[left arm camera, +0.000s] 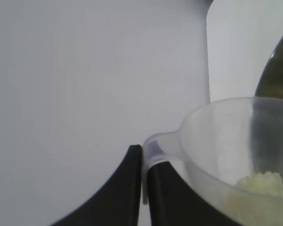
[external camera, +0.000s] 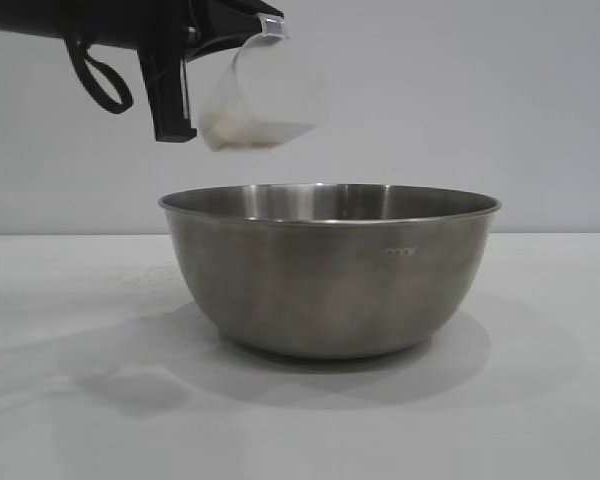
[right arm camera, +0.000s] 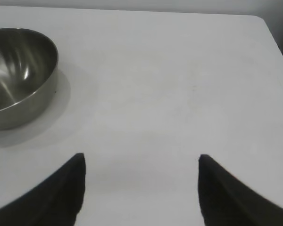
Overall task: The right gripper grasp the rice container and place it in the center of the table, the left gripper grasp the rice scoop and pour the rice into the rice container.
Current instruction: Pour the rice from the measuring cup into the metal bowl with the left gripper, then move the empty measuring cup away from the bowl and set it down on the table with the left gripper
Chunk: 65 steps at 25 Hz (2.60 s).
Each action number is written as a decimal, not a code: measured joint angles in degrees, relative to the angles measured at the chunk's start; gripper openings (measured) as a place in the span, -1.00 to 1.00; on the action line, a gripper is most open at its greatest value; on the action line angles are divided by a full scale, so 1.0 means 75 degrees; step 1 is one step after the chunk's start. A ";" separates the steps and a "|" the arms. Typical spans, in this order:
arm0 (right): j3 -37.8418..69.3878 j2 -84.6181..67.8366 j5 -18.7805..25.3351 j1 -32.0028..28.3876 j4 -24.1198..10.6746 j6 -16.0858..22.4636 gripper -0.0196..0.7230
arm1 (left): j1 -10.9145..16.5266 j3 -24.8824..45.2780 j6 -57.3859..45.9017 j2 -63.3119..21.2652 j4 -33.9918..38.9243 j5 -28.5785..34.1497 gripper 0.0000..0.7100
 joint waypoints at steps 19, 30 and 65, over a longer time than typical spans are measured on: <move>0.0000 0.0000 0.0000 0.0000 0.0000 0.0000 0.17 | 0.0000 -0.0033 0.4285 0.0000 0.0944 -0.0013 -1.00; 0.0000 0.0000 0.0000 0.0000 0.0000 0.0000 0.17 | 0.0000 -0.0033 0.6081 0.0000 0.1327 -0.0013 -1.00; 0.0000 0.0000 0.0000 0.0000 0.0000 0.0000 0.17 | 0.0000 -0.0047 0.2005 -0.0016 -0.1440 -0.0013 -1.00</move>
